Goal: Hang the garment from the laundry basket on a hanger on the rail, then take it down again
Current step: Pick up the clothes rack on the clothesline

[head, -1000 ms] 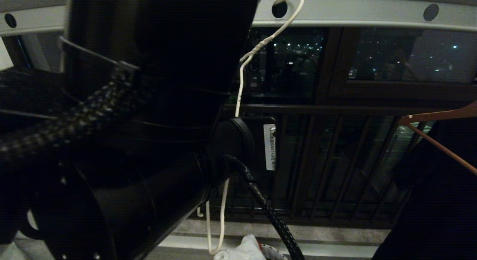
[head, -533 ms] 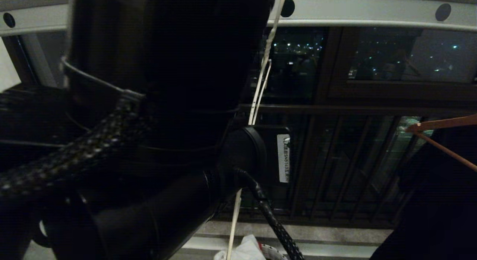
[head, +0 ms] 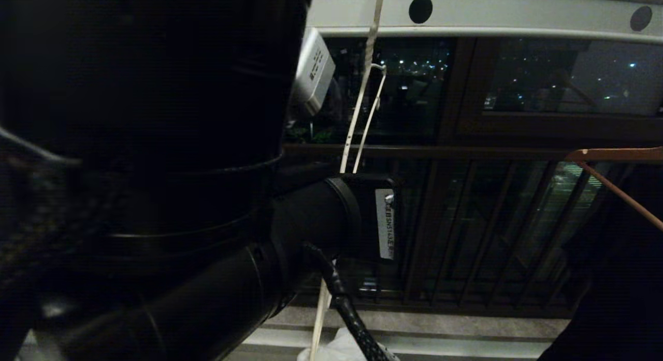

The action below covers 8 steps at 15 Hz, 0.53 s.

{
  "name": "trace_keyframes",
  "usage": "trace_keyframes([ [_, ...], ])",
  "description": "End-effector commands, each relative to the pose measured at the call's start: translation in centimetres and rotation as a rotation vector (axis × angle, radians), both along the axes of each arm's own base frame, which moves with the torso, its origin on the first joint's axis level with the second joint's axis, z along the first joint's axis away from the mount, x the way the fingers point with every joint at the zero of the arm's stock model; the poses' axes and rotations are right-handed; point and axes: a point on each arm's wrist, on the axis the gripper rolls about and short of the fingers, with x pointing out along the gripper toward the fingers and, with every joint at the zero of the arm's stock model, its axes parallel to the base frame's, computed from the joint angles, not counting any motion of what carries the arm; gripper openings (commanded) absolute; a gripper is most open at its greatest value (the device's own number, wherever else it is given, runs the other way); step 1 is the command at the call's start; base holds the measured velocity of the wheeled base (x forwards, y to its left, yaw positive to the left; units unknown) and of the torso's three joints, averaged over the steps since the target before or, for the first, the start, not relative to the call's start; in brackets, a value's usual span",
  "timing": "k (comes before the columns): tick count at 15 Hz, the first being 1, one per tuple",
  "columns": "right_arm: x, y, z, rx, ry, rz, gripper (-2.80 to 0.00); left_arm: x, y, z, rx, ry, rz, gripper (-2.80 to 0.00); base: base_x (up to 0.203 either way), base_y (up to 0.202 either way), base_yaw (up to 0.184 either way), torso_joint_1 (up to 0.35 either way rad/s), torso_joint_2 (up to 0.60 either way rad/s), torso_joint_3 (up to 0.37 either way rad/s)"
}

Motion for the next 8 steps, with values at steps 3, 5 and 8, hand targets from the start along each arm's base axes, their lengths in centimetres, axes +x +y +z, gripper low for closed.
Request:
trace_keyframes([
  [3, 0.0, 0.0, 0.0, 0.0, 0.001, -0.001, -2.8, -1.8, 3.8, -0.1, -0.026, 0.014, -0.088, -2.8, 0.0, 0.0, 0.0, 0.0, 0.0, 0.0],
  [5, 0.0, 0.0, 0.0, 0.0, 0.001, -0.001, -2.8, -2.6, 5.6, -0.7, 0.014, 0.035, -0.163, -2.8, 0.0, 0.0, 0.0, 0.0, 0.0, 0.0],
  [8, 0.0, 0.0, 0.0, 0.0, 0.001, 0.002, -2.8, -3.7, 8.0, -1.3, 0.075, 0.078, -0.317, -2.8, 0.0, 0.0, 0.0, 0.0, 0.0, 0.0],
])
